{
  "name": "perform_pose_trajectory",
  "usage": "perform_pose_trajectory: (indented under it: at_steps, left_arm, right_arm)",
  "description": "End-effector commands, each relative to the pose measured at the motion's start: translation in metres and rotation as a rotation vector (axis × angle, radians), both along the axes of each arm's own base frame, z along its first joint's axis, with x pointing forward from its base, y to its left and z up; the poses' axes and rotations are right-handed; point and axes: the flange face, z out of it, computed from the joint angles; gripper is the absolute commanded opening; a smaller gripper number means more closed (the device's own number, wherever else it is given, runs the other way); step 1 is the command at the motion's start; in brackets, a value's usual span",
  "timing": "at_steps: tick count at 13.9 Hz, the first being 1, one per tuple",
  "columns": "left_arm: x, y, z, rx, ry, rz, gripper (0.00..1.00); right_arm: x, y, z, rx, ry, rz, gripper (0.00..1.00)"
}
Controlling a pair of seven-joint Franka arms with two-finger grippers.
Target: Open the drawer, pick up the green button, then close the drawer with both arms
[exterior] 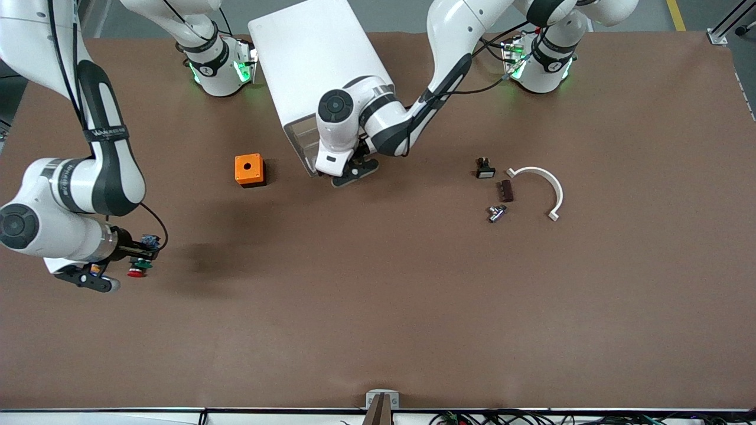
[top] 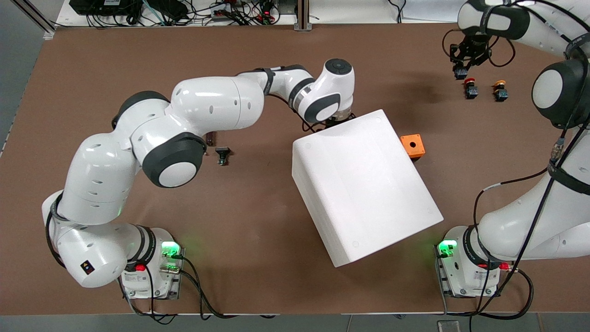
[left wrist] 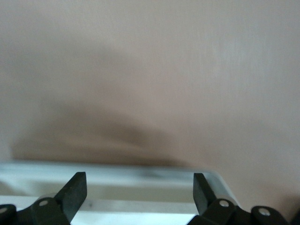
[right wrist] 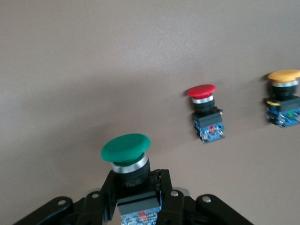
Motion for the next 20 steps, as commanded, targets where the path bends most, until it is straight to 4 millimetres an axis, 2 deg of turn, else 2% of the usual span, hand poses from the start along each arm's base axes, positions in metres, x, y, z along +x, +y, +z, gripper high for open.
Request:
perform_pose_trajectory:
  at_steps: [1,5,6,7,8,10,12,14,16,17,19,20]
  left_arm:
    - [-0.017,-0.009,0.008,-0.036,0.031,-0.025,1.00]
    - [-0.025,-0.014,0.006,-0.066,0.079,-0.047,1.00]
    - [-0.023,-0.013,0.008,-0.070,0.077,-0.048,1.00]
    - [-0.008,-0.005,0.009,-0.075,0.070,-0.055,1.00]
    - [0.012,0.006,0.010,-0.086,0.054,-0.093,1.00]
    - [0.067,0.042,0.015,-0.105,0.019,-0.138,1.00]
    - [0.132,0.097,0.026,-0.127,-0.011,-0.214,1.00]
    - [0.181,0.148,0.032,-0.092,-0.064,-0.305,1.00]
    - [0.216,0.189,0.042,-0.038,-0.133,-0.373,1.00]
    - [0.234,0.212,0.054,-0.032,-0.163,-0.410,1.00]
    - [0.261,0.257,0.073,-0.032,-0.179,-0.480,1.00]
    - [0.277,0.289,0.080,-0.029,-0.173,-0.509,1.00]
  right_arm:
    - [-0.012,-0.010,-0.035,0.005,-0.014,0.048,0.28]
    - [-0.017,-0.014,-0.066,0.015,-0.009,0.102,0.28]
    - [-0.021,-0.012,-0.071,0.020,-0.002,0.100,0.28]
    - [-0.022,-0.010,-0.075,0.021,-0.015,0.101,0.28]
    - [-0.025,-0.010,-0.082,0.024,-0.009,0.101,0.28]
    - [-0.027,-0.010,-0.092,0.025,-0.009,0.101,0.29]
    - [-0.027,-0.010,-0.094,0.024,-0.009,0.100,0.29]
    - [-0.026,-0.009,-0.095,0.024,-0.012,0.101,0.29]
    - [-0.026,-0.009,-0.097,0.023,-0.017,0.102,0.33]
    - [-0.026,-0.009,-0.097,0.024,-0.017,0.101,0.40]
    - [-0.025,-0.009,-0.096,0.023,-0.017,0.099,0.74]
    - [-0.025,-0.009,-0.095,0.023,-0.017,0.097,1.00]
